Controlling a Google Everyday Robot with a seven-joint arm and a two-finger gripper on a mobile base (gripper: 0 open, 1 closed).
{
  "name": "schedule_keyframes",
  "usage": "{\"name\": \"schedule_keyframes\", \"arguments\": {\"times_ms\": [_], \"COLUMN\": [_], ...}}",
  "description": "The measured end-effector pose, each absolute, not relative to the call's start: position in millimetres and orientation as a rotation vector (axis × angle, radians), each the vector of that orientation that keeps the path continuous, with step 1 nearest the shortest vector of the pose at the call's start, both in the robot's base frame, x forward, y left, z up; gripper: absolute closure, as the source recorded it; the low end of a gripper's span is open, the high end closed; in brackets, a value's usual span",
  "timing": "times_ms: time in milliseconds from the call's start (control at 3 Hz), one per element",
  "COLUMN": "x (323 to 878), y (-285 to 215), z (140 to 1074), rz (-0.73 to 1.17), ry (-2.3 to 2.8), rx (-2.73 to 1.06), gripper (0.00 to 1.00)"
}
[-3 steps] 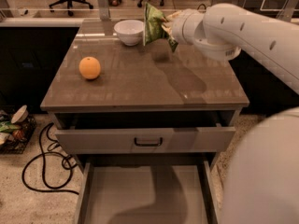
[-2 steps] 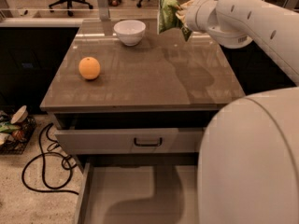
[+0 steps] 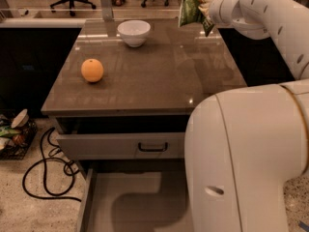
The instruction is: Pick green jalapeno chip bag from middle drawer and place on counter
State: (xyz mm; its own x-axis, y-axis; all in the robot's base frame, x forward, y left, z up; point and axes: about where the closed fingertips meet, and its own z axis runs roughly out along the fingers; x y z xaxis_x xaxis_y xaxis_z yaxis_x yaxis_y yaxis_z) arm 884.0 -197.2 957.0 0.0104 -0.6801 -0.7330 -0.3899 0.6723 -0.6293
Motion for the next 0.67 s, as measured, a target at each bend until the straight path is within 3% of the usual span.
{"name": "schedule_keyframes", "arguments": {"times_ms": [667], "x": [888.4], "y": [-189.6], "z": [950.0], "rz": [-0.266], "ry": [1.615], "rx": [-0.906], "gripper": [0.59]}}
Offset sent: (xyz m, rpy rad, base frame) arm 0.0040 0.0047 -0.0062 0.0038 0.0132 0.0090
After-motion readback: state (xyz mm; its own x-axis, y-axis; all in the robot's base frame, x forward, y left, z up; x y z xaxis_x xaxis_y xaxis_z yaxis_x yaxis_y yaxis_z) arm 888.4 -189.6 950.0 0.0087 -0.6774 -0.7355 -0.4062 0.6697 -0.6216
